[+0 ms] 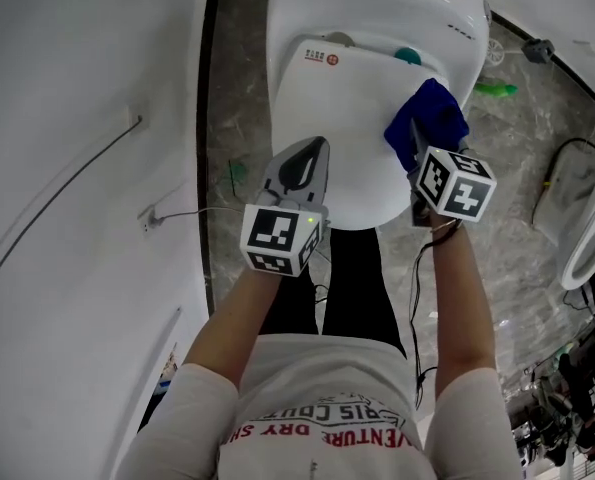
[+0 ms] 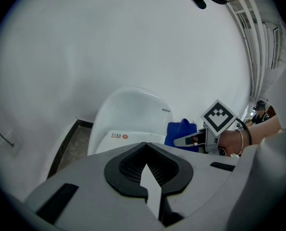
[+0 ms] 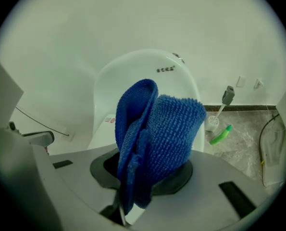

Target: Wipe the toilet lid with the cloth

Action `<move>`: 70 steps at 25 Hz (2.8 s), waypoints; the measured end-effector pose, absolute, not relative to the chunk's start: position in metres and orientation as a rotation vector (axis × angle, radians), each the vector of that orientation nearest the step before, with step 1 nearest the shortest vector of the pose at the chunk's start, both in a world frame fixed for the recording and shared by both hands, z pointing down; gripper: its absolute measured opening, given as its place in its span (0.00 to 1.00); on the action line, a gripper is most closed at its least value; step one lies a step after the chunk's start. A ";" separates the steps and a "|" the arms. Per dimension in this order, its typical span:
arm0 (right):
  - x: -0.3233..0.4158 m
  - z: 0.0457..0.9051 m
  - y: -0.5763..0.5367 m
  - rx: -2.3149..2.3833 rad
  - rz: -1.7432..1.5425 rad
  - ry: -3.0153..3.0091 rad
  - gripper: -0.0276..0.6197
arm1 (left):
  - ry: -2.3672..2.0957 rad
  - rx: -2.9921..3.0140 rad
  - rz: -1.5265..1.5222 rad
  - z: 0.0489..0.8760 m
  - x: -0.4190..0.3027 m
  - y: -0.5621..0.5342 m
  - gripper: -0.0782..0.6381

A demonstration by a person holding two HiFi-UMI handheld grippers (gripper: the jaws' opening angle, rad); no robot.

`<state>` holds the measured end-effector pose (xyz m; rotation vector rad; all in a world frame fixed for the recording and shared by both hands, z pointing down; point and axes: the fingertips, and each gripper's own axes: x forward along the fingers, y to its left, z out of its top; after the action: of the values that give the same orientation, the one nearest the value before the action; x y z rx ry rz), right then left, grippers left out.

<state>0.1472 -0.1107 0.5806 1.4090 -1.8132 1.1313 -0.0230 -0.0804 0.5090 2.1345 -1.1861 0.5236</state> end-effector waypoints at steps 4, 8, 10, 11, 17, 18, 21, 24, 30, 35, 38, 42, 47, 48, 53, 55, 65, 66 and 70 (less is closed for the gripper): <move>0.065 0.583 -0.099 1.288 1.157 -1.877 0.19 | -1.241 2.098 0.518 0.504 -0.076 -0.070 0.12; -0.031 0.593 -0.080 1.147 1.223 -1.951 0.19 | -1.289 2.051 0.508 0.513 -0.134 -0.062 0.12; -0.072 0.602 -0.066 1.066 1.219 -1.967 0.19 | -1.317 2.017 0.506 0.520 -0.162 -0.054 0.12; -0.088 0.606 -0.060 1.032 1.213 -1.970 0.19 | -1.327 2.002 0.508 0.524 -0.175 -0.051 0.12; -0.139 0.631 -0.053 0.983 1.198 -1.961 0.19 | -1.339 1.970 0.513 0.541 -0.226 -0.034 0.12; -0.143 0.635 -0.054 0.988 1.195 -1.957 0.19 | -1.342 1.960 0.507 0.543 -0.232 -0.031 0.12; -0.142 0.645 -0.058 1.006 1.170 -1.937 0.19 | -1.348 1.935 0.488 0.550 -0.244 -0.026 0.12; -0.132 0.652 -0.060 1.023 1.139 -1.905 0.19 | -1.323 1.934 0.490 0.556 -0.241 -0.020 0.12; -0.116 0.652 -0.059 1.027 1.132 -1.902 0.19 | -1.263 1.980 0.500 0.558 -0.218 -0.022 0.12; -0.103 0.648 -0.055 0.977 1.095 -1.937 0.19 | -1.267 1.977 0.496 0.554 -0.197 -0.023 0.12; -0.088 0.644 -0.052 0.967 1.095 -1.958 0.19 | -1.253 1.984 0.517 0.553 -0.178 -0.016 0.12; -0.065 0.641 -0.048 0.973 1.095 -1.964 0.19 | -1.268 2.002 0.515 0.547 -0.155 -0.012 0.12; -0.027 0.638 -0.040 0.993 1.120 -1.950 0.19 | -1.266 2.009 0.512 0.544 -0.124 -0.009 0.12; -0.018 0.638 -0.038 1.000 1.126 -1.946 0.19 | -1.267 2.017 0.518 0.543 -0.118 -0.009 0.12; 0.023 0.636 -0.032 1.031 1.144 -1.949 0.19 | -1.275 2.056 0.543 0.539 -0.088 -0.005 0.12; 0.036 0.636 -0.029 1.030 1.151 -1.957 0.19 | -1.273 2.055 0.541 0.541 -0.074 -0.002 0.12; 0.108 0.641 -0.004 1.066 1.227 -1.963 0.19 | -1.240 2.083 0.548 0.551 0.005 0.013 0.12; 0.118 0.641 -0.001 1.067 1.230 -1.962 0.19 | -1.236 2.087 0.547 0.551 0.014 0.016 0.12; 0.151 0.644 0.009 1.070 1.222 -1.952 0.19 | -1.211 2.098 0.571 0.554 0.046 0.030 0.12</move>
<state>0.1509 0.0090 0.6439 1.0701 -1.9517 1.2216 0.0459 0.0297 0.5544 2.0983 -1.2106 0.5707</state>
